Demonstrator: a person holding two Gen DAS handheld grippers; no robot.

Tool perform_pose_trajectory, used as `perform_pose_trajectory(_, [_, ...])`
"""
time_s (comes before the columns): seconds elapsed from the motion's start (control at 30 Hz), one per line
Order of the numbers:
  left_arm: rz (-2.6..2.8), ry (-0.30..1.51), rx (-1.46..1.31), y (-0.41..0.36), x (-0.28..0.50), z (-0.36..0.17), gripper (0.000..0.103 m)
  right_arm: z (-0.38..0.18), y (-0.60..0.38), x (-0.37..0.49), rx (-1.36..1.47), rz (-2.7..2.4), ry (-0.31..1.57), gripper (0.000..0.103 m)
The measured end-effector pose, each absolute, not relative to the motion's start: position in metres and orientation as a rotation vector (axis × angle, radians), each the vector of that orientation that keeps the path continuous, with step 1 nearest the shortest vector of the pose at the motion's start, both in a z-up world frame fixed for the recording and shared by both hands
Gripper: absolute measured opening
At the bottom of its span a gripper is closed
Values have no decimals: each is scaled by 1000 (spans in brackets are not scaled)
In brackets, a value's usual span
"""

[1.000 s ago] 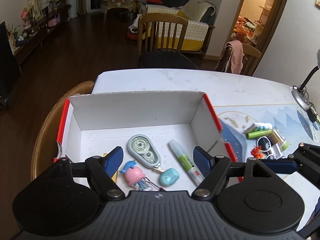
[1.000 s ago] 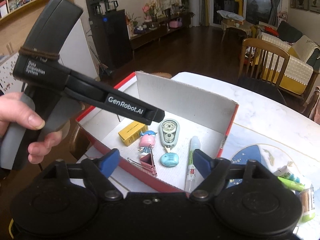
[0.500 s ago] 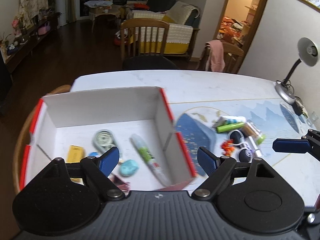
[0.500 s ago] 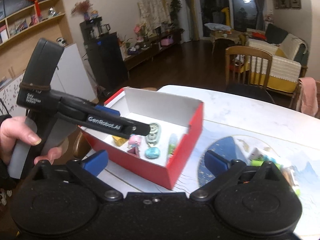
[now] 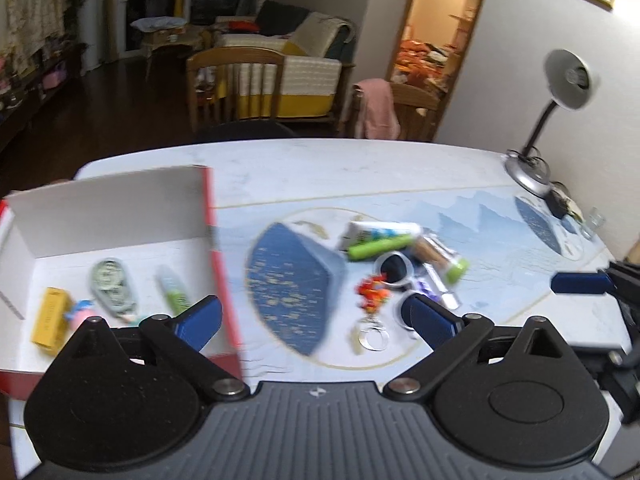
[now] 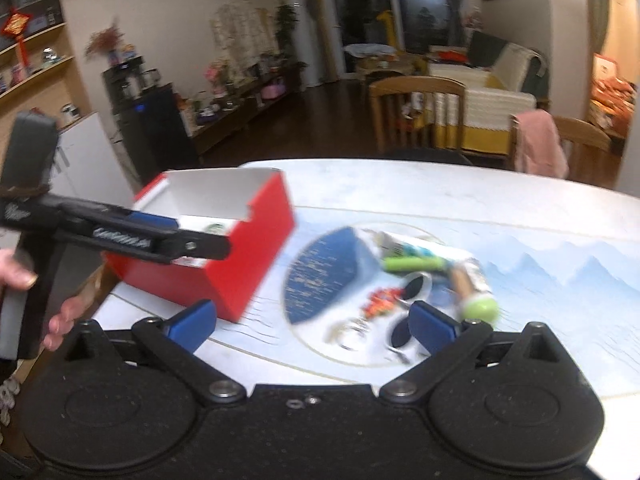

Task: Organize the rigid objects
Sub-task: 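Withdraw both tools from the box back over the mat items, then grasp the toothpick jar with the right gripper while the left gripper grasps the red dragon keychain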

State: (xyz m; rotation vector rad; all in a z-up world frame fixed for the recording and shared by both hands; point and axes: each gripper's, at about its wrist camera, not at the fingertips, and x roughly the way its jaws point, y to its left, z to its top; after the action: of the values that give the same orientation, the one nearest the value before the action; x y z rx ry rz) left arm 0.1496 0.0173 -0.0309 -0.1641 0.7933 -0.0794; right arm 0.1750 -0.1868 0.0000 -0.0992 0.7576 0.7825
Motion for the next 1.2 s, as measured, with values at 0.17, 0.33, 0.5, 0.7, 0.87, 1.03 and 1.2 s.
perform_pose_trajectory(0.17, [-90, 822, -154, -14, 162, -47, 101, -13, -221, 188, -87, 720, 781, 102])
perform_pose_trajectory(0.33, [-66, 828, -148, -36, 178, -67, 101, -22, -244, 205, -82, 676, 785, 102])
perform_pose_trajectory(0.5, [-38, 851, -148, -50, 194, -92, 101, -35, -254, 224, -97, 646, 798, 95])
perform_pose_trajectory(0.7, [-26, 874, -134, -59, 216, -114, 101, -54, -263, 257, -75, 586, 838, 89])
perform_pose_trajectory(0.87, [-13, 887, -127, -63, 232, -130, 101, -70, -260, 287, -74, 566, 868, 85])
perform_pose_trajectory(1.03, [7, 891, -118, -64, 245, -141, 101, -86, -251, 316, -45, 545, 906, 81])
perform_pose_trajectory(1.2, [12, 895, -131, -62, 256, -149, 101, -97, -239, 334, -53, 550, 932, 75])
